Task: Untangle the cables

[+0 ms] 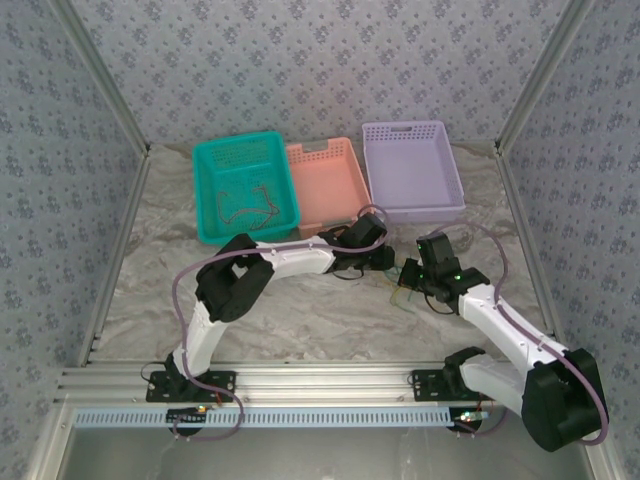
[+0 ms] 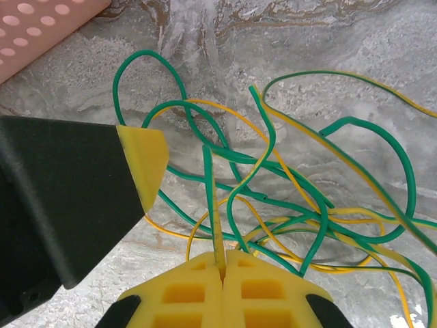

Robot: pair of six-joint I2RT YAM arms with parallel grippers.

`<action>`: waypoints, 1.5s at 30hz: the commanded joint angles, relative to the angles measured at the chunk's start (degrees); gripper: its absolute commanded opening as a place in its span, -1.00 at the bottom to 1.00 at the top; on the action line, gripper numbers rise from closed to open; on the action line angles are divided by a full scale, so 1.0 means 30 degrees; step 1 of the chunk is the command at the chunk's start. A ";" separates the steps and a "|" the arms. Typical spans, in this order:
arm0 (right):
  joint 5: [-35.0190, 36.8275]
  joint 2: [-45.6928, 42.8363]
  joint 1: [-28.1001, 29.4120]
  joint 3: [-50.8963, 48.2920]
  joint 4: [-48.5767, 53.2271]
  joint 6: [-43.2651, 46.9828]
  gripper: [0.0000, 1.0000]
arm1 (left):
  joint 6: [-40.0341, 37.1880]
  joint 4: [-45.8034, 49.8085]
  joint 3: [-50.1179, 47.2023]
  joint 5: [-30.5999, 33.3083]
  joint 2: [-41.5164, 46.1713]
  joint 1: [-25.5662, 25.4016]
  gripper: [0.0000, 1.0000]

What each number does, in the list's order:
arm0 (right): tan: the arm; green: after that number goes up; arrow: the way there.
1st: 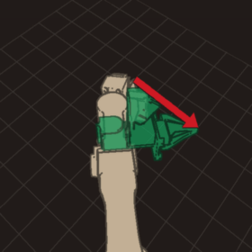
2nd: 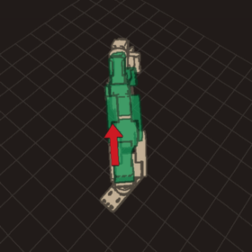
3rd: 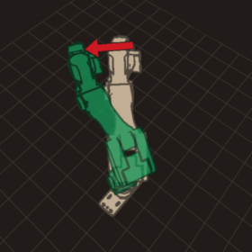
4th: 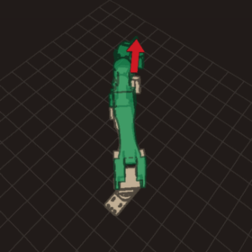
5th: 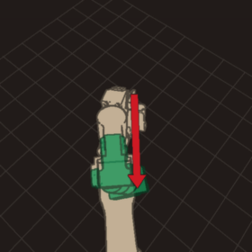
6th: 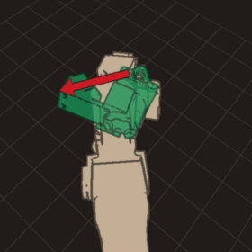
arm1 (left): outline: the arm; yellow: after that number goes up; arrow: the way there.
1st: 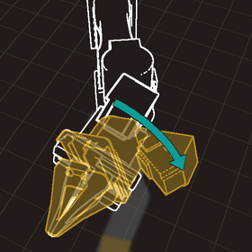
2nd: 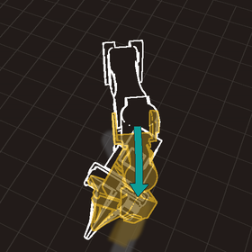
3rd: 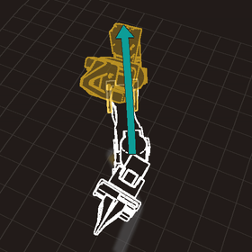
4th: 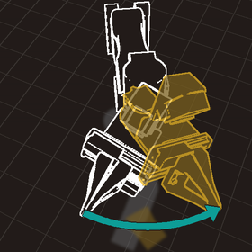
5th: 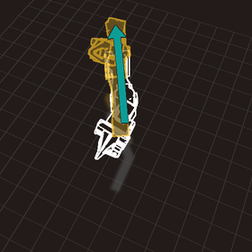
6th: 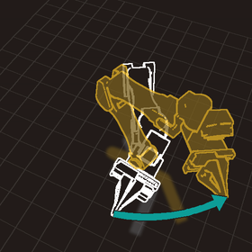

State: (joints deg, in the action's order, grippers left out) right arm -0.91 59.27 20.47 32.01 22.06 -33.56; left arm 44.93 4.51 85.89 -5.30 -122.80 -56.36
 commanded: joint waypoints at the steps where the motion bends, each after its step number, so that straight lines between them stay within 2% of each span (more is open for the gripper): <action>1: -0.0272 0.0089 -0.0143 -0.0284 0.0047 0.0142 -1.00 | 0.0068 -0.0024 -0.0140 0.0072 -0.0051 -0.0110 -0.35; 7: -0.0461 0.0284 -0.0147 -0.0480 -0.0202 0.0115 -1.00 | 0.0243 -0.0635 0.0052 -0.0167 -0.0650 -0.0198 -0.59; 17: -0.0505 0.0196 -0.0180 -0.0362 -0.0192 0.0016 -1.00 | 0.0191 -0.0744 0.0776 -0.0516 -0.1089 -0.0224 -0.56; 18: -0.0503 0.0196 -0.0198 -0.0384 -0.0192 -0.0003 -1.00 | 0.0183 -0.0794 0.0870 -0.0593 -0.1156 -0.0228 -0.61; 20: -0.0418 0.0141 -0.0184 -0.0305 -0.0096 -0.0018 -1.00 | 0.0245 -0.0958 0.0811 -0.0519 -0.1075 -0.0226 -0.96; 21: -0.0303 0.0083 -0.0207 -0.0286 0.0016 -0.0025 -1.00 | 0.0328 -0.1168 0.0543 -0.0263 -0.0752 -0.0228 -1.00; 25: 0.0337 -0.0565 -0.0542 -0.0051 0.0748 -0.0139 -1.00 | 0.0360 -0.1590 -0.1830 0.1930 0.3023 -0.0173 -1.00; 29: 0.0343 -0.1228 -0.1625 0.0342 0.1217 -0.0467 -1.00 | 0.0074 0.0012 -0.3869 0.3532 0.7937 0.0452 -1.00; 34: -0.0193 -0.1021 -0.2565 0.1439 0.1410 -0.0682 -1.00 | -0.0029 0.1280 -0.6775 0.3817 1.3565 0.1918 -1.00; 40: -0.0790 -0.0265 -0.2707 0.2844 0.1418 -0.1248 -1.00 | -0.0013 0.3952 -0.9914 0.5163 2.1427 0.3692 -1.00; 45: -0.1336 0.0948 -0.2667 0.3466 0.1026 -0.1494 -1.00 | 0.0017 0.6249 -1.1039 0.4075 2.5884 0.5384 -1.00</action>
State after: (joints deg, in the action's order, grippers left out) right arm -4.08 60.34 12.99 40.66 23.97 -36.73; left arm 45.47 18.24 53.93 7.25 -49.10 -42.00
